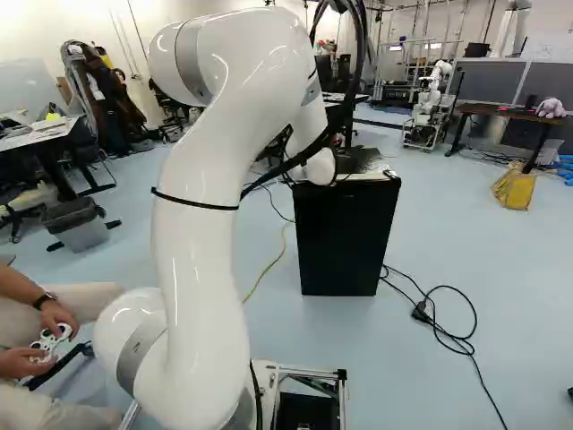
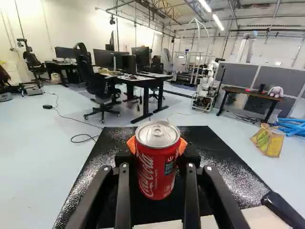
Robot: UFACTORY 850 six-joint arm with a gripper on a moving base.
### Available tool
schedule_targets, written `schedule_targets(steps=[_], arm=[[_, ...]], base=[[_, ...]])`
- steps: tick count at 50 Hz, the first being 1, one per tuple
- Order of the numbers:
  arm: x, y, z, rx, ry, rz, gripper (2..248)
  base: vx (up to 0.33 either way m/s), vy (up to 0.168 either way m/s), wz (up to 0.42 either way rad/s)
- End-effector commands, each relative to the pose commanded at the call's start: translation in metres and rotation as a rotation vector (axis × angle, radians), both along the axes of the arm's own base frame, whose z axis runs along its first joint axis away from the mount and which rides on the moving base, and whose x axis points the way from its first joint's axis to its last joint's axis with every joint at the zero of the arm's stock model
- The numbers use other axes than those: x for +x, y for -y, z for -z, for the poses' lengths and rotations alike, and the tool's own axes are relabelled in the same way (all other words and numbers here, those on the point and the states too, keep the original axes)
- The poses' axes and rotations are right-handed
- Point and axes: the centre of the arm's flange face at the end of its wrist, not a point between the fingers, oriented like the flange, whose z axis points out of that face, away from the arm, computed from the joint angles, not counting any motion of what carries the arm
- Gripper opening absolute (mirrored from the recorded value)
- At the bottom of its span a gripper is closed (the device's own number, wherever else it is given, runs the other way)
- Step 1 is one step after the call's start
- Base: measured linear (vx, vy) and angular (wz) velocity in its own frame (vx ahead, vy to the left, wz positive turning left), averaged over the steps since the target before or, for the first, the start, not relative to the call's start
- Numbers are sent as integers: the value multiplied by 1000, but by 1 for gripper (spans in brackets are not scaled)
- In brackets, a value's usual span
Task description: Grab a drink from the fridge
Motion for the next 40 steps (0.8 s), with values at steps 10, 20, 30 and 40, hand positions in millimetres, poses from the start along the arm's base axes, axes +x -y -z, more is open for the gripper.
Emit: schedule_targets(steps=[10,20,30,40], arm=[[-15,-17,-5,7,-13,-5,98],[-34,-38,-9,16,-28,-11,98],[-58,-60,-13,25,-47,-17,98],[-86,-83,-15,35,-68,-25,98]], base=[[0,0,0],[0,0,0],[0,0,0],[0,0,0]])
